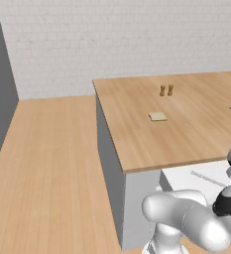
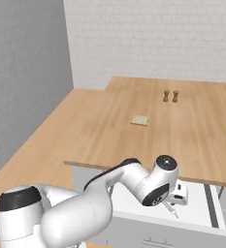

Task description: Pick the tongs from the drawer and place it on the counter.

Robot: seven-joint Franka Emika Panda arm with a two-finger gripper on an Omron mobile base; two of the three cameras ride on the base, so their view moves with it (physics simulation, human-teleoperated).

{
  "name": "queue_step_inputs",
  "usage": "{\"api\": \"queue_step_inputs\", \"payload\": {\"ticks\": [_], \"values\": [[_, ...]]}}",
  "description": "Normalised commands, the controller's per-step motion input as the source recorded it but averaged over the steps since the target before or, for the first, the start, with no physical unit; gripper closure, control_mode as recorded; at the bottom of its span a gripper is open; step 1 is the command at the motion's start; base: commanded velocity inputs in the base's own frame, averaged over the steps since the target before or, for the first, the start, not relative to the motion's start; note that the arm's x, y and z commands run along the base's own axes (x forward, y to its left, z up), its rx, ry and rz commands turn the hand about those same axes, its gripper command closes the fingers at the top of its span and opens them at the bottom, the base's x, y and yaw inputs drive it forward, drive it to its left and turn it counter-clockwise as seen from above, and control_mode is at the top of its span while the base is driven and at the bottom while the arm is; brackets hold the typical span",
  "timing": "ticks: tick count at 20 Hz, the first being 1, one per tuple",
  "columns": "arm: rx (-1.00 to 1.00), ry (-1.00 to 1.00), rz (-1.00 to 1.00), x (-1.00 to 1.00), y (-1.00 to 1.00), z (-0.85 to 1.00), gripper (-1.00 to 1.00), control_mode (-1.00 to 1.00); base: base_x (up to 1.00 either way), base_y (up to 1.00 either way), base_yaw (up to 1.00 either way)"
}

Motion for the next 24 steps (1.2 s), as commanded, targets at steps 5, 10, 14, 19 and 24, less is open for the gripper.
{"api": "queue_step_inputs", "payload": {"ticks": [5, 10, 14, 19, 24], "values": [[0.00, 0.00, 0.00, 0.00, -0.13, -0.39, -1.00, -1.00, 0.00, 0.00, 0.00], [0.00, -0.02, 0.03, 0.00, -0.06, -0.06, -1.00, -1.00, 0.00, 0.00, 0.00], [0.00, 0.01, 0.06, -0.09, -0.15, -0.27, -1.00, -1.00, 0.00, 0.00, 0.00], [-0.01, 0.18, 0.07, -0.58, -0.35, -0.53, -1.00, -1.00, 0.00, 0.00, 0.00], [-0.01, 0.25, 0.04, -0.87, -0.40, -0.46, -1.00, -1.00, 0.00, 0.00, 0.00]]}}
